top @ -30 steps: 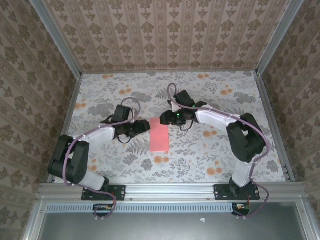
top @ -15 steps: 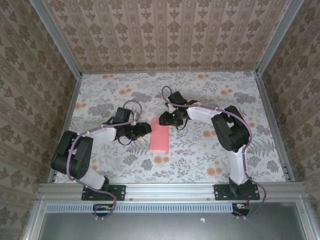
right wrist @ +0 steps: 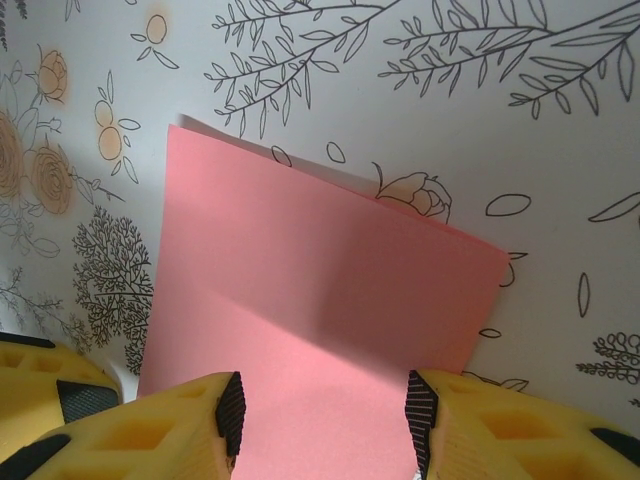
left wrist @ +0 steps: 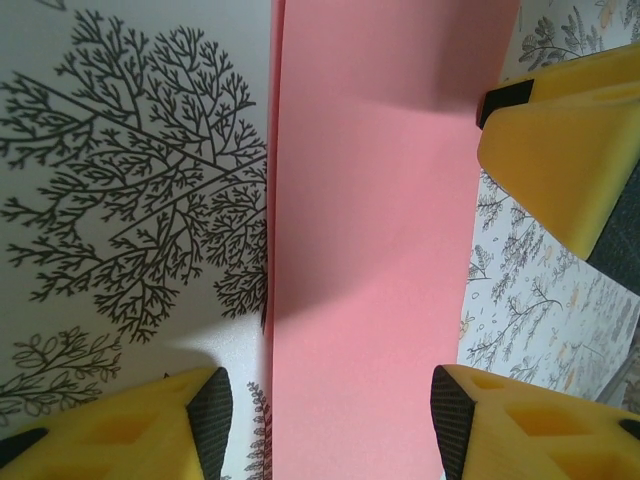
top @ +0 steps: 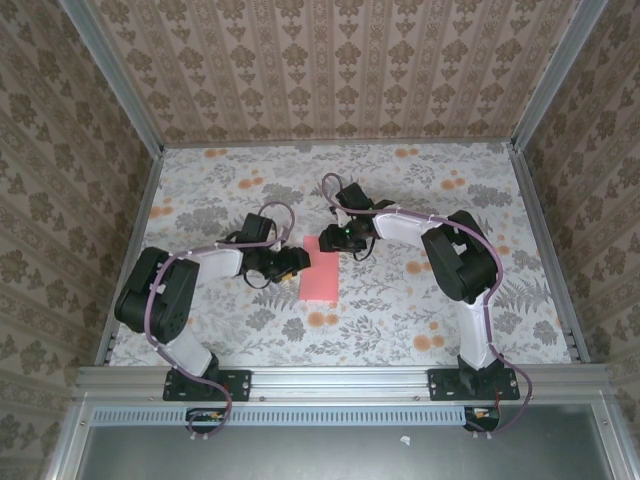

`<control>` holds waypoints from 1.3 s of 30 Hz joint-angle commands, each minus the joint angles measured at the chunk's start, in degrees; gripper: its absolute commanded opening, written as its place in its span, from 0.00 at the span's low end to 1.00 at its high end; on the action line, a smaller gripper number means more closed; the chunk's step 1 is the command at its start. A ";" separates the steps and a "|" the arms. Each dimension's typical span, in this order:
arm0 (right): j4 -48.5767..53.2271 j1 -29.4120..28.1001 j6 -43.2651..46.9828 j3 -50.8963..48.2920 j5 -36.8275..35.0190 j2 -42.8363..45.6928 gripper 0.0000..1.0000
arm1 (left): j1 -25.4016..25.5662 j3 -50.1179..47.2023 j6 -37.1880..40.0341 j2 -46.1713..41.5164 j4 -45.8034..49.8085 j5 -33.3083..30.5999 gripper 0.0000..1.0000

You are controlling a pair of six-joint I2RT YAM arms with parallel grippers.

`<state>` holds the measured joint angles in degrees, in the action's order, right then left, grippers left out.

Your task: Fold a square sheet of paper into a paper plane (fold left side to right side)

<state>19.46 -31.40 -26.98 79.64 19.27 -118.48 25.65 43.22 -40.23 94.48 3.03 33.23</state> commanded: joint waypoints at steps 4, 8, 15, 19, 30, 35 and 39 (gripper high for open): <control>1.87 -0.16 0.96 1.11 -0.28 -1.78 0.50 | 1.94 2.00 -0.06 1.50 1.47 0.44 0.58; 2.03 -0.16 0.96 1.26 -0.19 -2.02 0.50 | 2.21 1.70 -0.60 0.82 1.73 0.50 0.55; 1.94 -0.07 1.17 1.15 -0.19 -1.96 0.50 | 2.56 1.26 -1.48 -0.07 2.19 -0.36 0.52; 1.25 -0.07 1.54 0.78 0.07 -1.60 0.50 | 2.65 1.12 -2.36 -0.85 2.25 -0.38 0.43; -0.28 -0.07 2.54 -0.11 0.15 -0.10 0.52 | 3.27 0.90 -5.12 -2.66 2.51 -1.03 0.10; -5.88 0.45 4.17 -3.88 0.28 4.99 0.64 | 3.79 0.63 -7.44 -3.06 2.29 -0.98 0.00; -8.20 0.38 8.52 -9.25 -3.09 13.26 0.75 | 4.15 0.30 -10.00 -3.43 1.59 -1.37 0.00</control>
<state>14.22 -31.29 -22.61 72.93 18.70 -112.25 29.30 44.01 -47.62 92.84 4.47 32.36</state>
